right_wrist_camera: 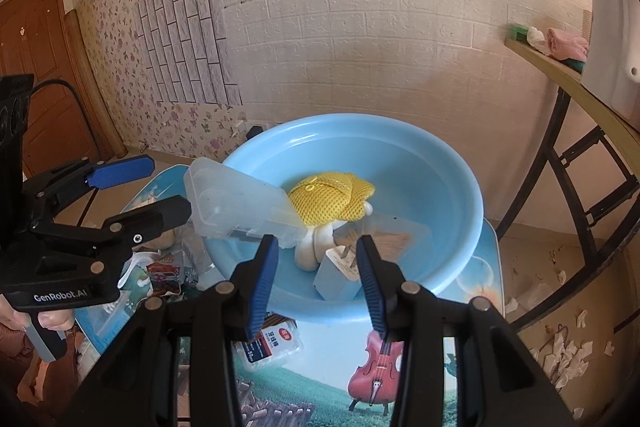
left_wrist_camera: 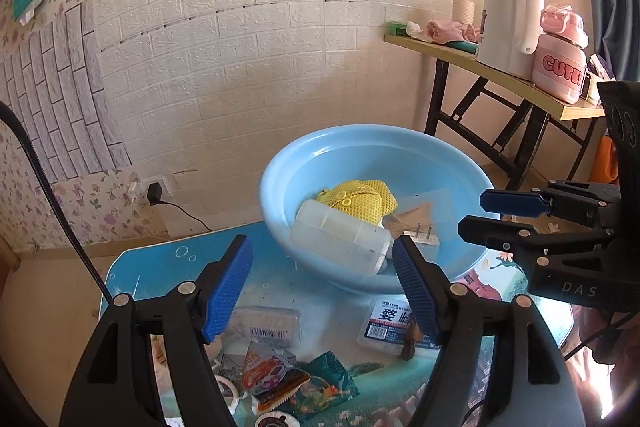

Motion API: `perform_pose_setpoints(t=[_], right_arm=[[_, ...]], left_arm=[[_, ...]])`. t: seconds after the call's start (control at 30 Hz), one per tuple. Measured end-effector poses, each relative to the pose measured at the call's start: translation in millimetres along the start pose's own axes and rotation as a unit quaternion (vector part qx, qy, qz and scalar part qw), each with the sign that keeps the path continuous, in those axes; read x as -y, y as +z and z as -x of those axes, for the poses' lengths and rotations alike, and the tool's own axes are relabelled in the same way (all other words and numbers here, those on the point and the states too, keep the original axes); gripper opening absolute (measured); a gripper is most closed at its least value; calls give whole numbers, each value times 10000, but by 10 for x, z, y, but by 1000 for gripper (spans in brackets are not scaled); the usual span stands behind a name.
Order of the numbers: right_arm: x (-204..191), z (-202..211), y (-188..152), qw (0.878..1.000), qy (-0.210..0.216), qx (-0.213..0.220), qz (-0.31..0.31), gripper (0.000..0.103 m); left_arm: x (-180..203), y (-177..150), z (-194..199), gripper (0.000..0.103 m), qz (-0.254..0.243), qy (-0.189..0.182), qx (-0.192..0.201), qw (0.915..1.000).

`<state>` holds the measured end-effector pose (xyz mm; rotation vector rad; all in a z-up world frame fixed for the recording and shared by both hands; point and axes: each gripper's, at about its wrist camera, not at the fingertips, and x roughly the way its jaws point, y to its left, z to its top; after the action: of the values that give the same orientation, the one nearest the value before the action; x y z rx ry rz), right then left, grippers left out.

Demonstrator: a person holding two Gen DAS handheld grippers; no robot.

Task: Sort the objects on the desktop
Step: 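Release the lid and charger into the basin and withdraw both grippers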

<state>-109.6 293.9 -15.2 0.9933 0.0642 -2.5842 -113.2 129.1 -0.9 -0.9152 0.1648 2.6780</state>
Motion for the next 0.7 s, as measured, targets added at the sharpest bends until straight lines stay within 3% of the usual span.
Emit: perform_pose_setpoints(t=[0.4,0.7], right_arm=[[-317,239,-179,9999,-130,72,11,40],[-479,228,-344,9995,192,-142,-194,40]], left_arm=[[-310,-388,406,82,181,338,-39,9993],[-482,-695,670,89,179,720,-67,9972]])
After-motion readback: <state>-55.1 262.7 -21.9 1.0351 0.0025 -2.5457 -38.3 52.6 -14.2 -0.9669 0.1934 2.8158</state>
